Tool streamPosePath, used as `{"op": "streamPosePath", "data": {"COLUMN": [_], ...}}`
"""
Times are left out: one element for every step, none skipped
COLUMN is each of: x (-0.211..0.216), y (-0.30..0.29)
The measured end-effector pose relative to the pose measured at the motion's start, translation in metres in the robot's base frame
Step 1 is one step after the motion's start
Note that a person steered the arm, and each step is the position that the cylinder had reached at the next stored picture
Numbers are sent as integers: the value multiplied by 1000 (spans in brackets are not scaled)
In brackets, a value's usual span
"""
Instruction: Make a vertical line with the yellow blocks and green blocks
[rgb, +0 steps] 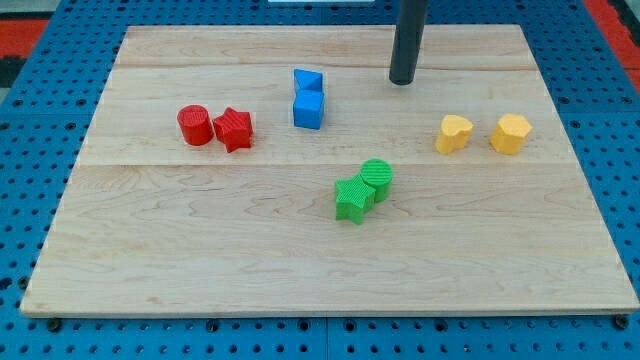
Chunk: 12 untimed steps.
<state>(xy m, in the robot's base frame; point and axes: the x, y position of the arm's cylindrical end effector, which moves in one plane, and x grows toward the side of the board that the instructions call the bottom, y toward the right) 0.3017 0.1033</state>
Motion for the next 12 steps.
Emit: {"op": "streamPosePath", "data": {"x": [0,-7,-9,-11,-12,-12,-11,-16,-24,5,81,153], "y": [0,0,-1,4,7,11,16,16,56,155,154,137]}}
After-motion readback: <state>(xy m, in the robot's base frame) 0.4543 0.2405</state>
